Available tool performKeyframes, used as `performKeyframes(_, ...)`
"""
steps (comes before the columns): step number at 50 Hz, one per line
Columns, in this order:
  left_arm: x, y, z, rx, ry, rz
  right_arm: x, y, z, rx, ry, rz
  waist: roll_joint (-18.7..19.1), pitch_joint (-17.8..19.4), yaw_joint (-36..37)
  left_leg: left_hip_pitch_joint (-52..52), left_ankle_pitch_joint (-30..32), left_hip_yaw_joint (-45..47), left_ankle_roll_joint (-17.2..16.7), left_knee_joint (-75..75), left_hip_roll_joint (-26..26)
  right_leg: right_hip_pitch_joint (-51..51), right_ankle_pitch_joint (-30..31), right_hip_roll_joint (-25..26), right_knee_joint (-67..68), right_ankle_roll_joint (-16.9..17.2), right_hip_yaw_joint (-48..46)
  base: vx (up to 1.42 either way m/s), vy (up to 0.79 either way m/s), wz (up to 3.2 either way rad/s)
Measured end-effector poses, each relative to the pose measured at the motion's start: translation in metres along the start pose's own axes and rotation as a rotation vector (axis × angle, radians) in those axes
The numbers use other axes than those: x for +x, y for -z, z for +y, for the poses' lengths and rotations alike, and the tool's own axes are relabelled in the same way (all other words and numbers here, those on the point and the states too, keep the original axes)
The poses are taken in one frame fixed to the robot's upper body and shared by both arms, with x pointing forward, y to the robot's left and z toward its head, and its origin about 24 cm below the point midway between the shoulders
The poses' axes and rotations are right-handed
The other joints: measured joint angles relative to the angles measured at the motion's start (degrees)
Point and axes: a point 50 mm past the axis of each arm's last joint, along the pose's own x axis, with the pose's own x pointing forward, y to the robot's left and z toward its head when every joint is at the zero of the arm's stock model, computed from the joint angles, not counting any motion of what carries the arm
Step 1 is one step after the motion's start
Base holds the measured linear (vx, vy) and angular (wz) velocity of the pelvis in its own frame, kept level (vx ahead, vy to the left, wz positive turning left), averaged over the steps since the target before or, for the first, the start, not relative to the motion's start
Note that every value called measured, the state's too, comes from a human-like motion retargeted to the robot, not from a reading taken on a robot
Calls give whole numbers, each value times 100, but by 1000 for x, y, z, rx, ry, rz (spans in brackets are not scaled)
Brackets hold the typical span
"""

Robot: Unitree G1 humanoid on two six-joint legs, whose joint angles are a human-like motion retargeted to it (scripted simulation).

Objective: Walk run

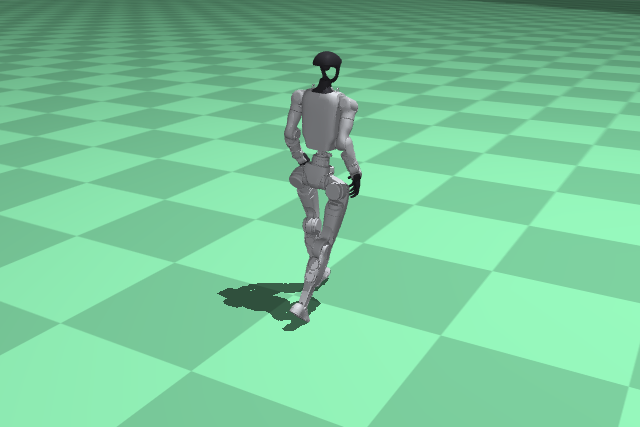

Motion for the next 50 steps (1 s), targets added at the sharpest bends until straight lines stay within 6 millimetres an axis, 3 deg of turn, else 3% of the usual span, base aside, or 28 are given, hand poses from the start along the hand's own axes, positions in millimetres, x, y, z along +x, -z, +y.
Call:
performKeyframes(2,0,2,2,-6,21,10,1,-3,1,-14,9,-13,115,-1,-71,178,-260,-32,128,167,89,-207,748,292,724,522,326,76,10,35)
performKeyframes(5,-2,8,7,25,17,35,5,-9,-5,-114,2,-30,406,33,-240,536,-600,-252,180,239,222,-747,1435,898,2003,933,433,75,6,29)
performKeyframes(10,-1,13,-7,19,119,64,7,-14,-13,-98,78,-57,686,117,-333,1105,-798,-106,106,95,392,-1665,199,701,2768,572,20,64,9,21)
performKeyframes(14,-3,15,-10,14,110,71,3,-20,-17,-52,159,-125,726,215,-542,1561,-850,-284,88,-161,223,-2148,-583,464,2017,381,-17,50,2,54)
performKeyframes(22,-4,18,-16,-6,131,90,3,-24,-17,-104,152,-149,247,492,-710,2579,-1148,-419,115,-485,-437,-2595,-670,-337,-433,63,-57,50,-4,29)
performKeyframes(28,-4,20,-13,11,133,102,4,-23,-15,-80,145,-137,315,541,-985,3103,-1344,-767,55,-494,-456,-2743,-797,-446,-1638,38,-339,60,-10,51)
performKeyframes(31,-5,22,-15,32,151,107,4,-23,-12,-60,120,-132,394,497,-1110,3265,-1301,-909,-90,-422,-410,-2642,-660,-385,-1479,-307,-410,67,-18,42)
performKeyframes(33,-5,23,-16,42,167,118,5,-24,-14,-50,120,-129,424,417,-1169,3300,-1194,-974,-256,-299,-403,-2623,-424,-395,-1374,-332,-628,65,-19,35)
performKeyframes(35,-5,25,-16,40,175,130,5,-24,-15,-44,131,-128,478,315,-1231,3318,-949,-1033,-498,-169,-353,-2551,-198,-255,-1343,-374,-258,64,-19,22)
performKeyframes(37,-6,26,-18,25,174,138,5,-23,-15,-41,120,-118,556,209,-1144,3306,-520,-978,-858,13,-228,-2470,-195,-141,-1299,-542,-239,77,-24,-19)
performKeyframes(40,-6,25,-22,3,179,132,5,-20,-17,-34,84,-98,647,148,-1213,3184,527,-1186,-1520,598,-118,-2378,-418,-44,-1091,-912,-337,69,-19,14)
performKeyframes(44,-4,19,-16,32,163,92,3,-17,-24,-31,110,-91,420,61,-1358,2586,1906,-922,-2262,2121,-136,-2056,-890,-252,-975,-1226,-405,63,-18,39)
performKeyframes(45,-4,18,-13,55,151,81,4,-17,-24,-31,112,-92,342,18,-1384,2331,2159,-836,-2300,2564,-205,-1999,-998,-362,-953,-1224,-404,58,-19,32)
performKeyframes(47,-5,18,-8,106,125,79,4,-15,-18,-16,80,-80,223,-34,-1318,1824,2111,-913,-2248,3345,-261,-1858,-1142,-371,-953,-1292,-381,52,-26,5)
performKeyframes(50,-6,19,-4,140,69,84,5,-13,-11,-3,13,-54,73,-27,-1216,1170,1196,-413,-1661,3927,226,-1633,-1279,-267,-1012,-1438,-342,52,-25,-16)
